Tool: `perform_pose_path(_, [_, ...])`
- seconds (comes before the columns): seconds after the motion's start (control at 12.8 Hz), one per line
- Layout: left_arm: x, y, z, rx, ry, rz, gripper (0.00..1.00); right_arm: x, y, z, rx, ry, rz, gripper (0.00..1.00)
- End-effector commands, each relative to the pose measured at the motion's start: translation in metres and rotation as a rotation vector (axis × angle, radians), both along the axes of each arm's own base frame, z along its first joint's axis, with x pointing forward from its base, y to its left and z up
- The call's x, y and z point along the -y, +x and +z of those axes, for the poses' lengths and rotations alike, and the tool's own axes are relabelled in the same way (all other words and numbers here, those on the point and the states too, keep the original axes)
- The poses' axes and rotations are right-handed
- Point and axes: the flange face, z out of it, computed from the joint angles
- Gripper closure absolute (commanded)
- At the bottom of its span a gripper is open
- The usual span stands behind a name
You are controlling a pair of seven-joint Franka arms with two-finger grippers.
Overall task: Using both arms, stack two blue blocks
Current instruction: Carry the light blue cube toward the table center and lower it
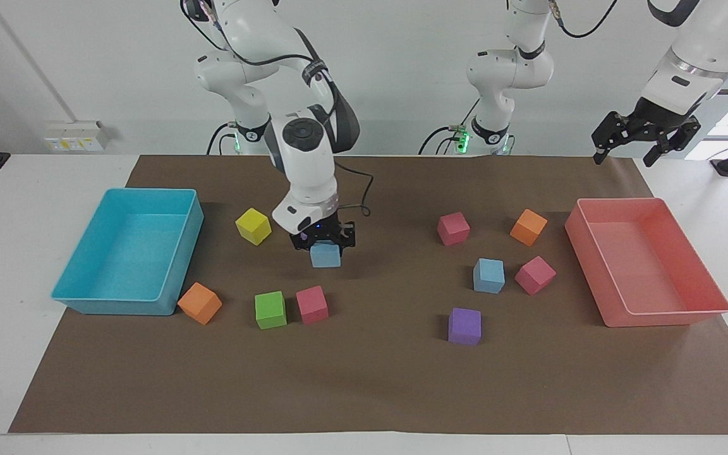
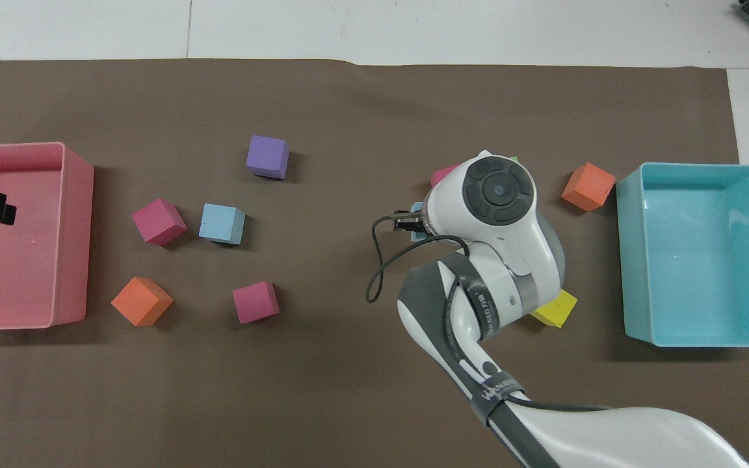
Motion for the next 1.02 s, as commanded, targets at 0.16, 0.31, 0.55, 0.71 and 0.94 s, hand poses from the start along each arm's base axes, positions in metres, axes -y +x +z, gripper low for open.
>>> perform_pose_path(0.16, [-0.005, -0.006, 0.004, -0.007, 0.015, 0.009, 0.00, -0.066, 0.011, -0.042, -0.014, -0.009, -0.058, 1.00])
perform_pose_path(0.31, [-0.005, -0.006, 0.004, -0.007, 0.015, 0.009, 0.00, -0.078, 0.004, -0.057, -0.023, -0.011, -0.055, 1.00])
perform_pose_path(0.55, [-0.005, -0.006, 0.004, -0.007, 0.015, 0.009, 0.00, -0.088, 0.003, -0.064, 0.001, 0.020, -0.064, 1.00])
perform_pose_path(0.71, [-0.005, -0.006, 0.004, -0.007, 0.015, 0.009, 0.00, -0.087, 0.002, -0.066, 0.002, 0.018, -0.069, 1.00])
perform_pose_path(0.94, [-0.004, -0.006, 0.004, -0.006, 0.015, 0.007, 0.00, -0.084, -0.004, -0.079, 0.000, -0.006, -0.026, 1.00])
